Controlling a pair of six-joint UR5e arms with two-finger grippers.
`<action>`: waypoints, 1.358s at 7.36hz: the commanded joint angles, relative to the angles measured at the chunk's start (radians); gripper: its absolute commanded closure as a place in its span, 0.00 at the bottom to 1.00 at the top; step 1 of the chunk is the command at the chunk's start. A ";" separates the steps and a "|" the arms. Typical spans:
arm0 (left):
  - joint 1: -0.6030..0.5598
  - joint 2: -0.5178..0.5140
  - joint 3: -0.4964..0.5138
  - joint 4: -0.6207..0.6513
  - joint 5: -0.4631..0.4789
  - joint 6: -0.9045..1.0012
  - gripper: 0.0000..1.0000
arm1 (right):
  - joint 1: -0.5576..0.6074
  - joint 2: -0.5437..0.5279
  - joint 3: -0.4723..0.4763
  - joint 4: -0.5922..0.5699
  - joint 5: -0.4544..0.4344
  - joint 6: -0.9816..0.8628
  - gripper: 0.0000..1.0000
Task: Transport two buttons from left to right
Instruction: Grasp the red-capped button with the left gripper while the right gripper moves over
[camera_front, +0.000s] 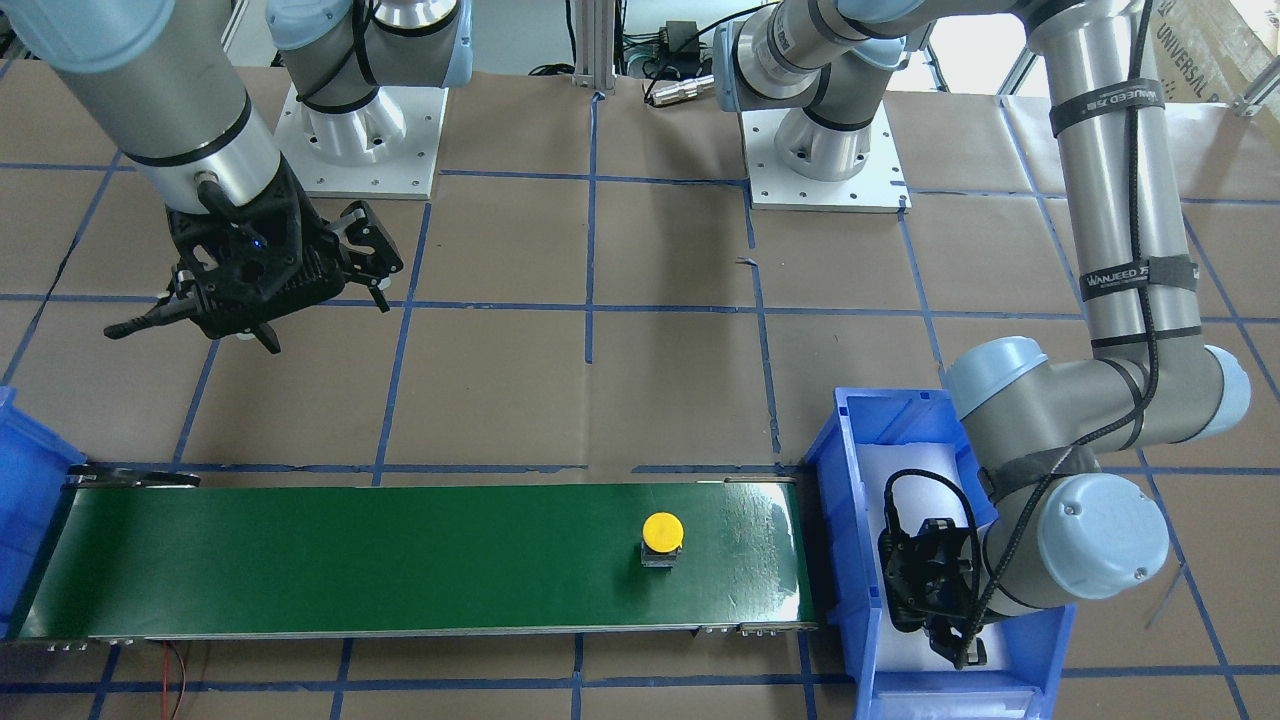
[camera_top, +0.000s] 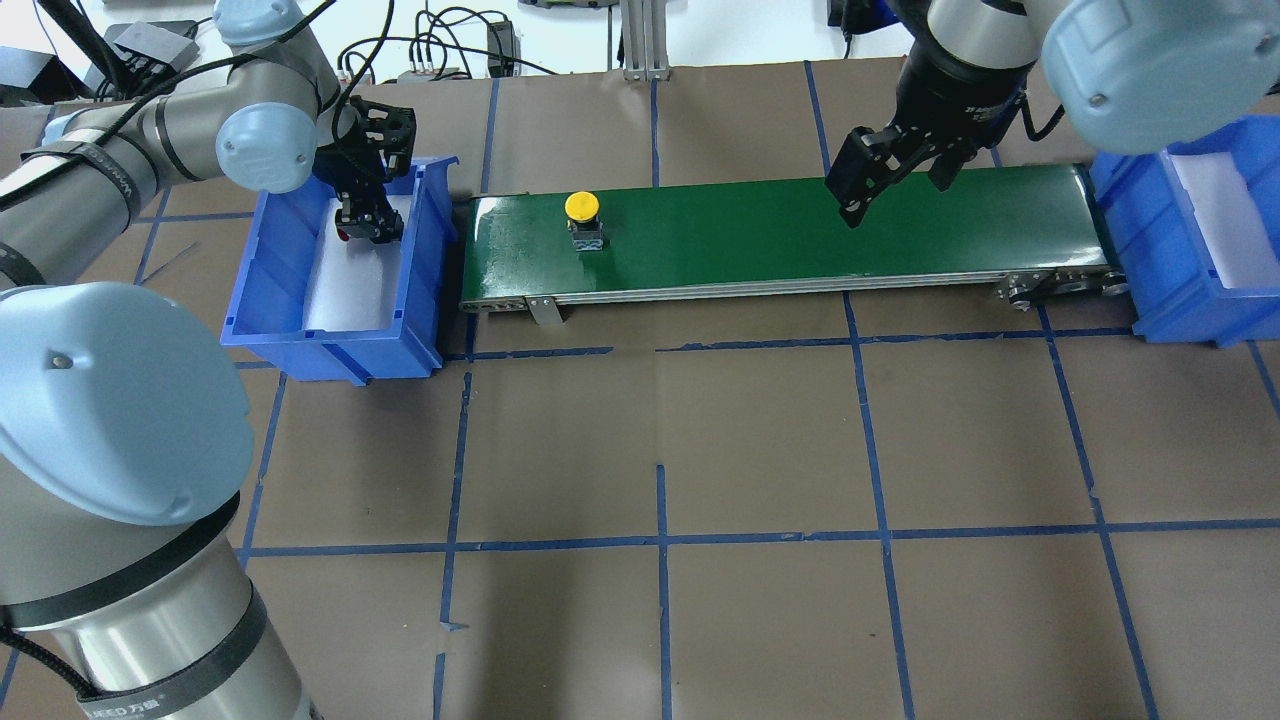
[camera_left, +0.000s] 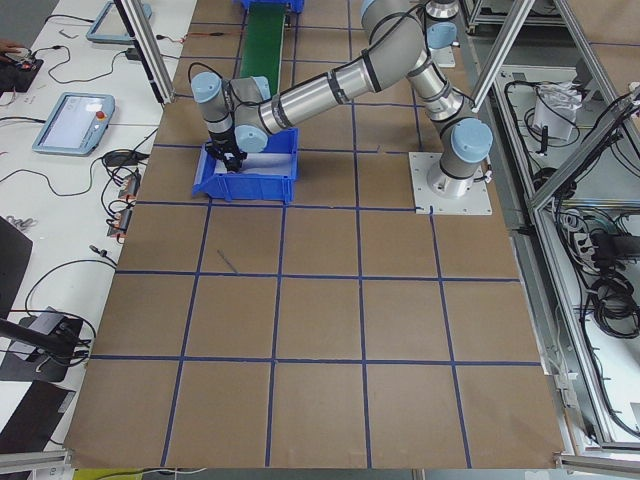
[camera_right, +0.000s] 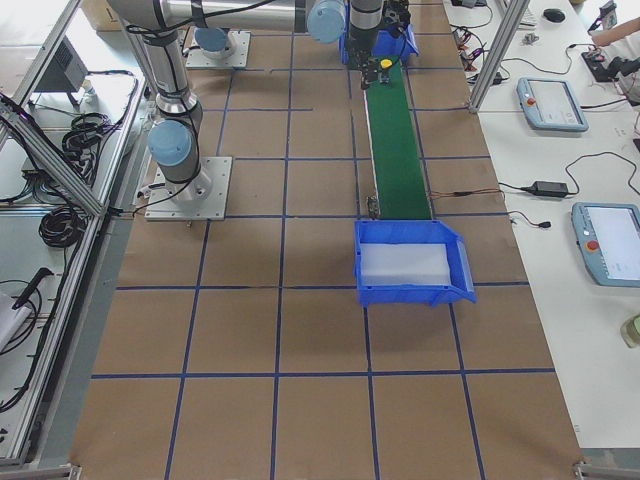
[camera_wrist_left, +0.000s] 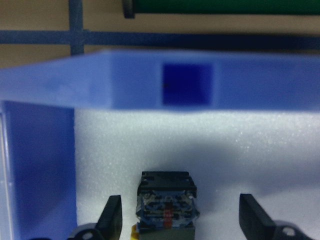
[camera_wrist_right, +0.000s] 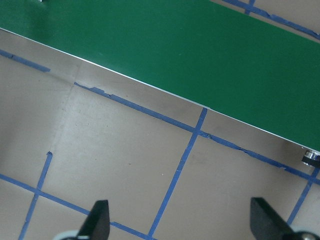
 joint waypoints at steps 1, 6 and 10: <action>-0.007 0.072 0.005 -0.027 -0.026 -0.001 0.86 | 0.007 0.068 0.000 -0.086 0.002 -0.186 0.00; -0.119 0.316 -0.047 -0.234 -0.083 -0.163 0.85 | 0.033 0.167 0.002 -0.226 0.040 -0.573 0.00; -0.161 0.238 -0.048 -0.176 -0.084 -0.205 0.84 | 0.021 0.192 0.005 -0.251 0.043 -0.615 0.00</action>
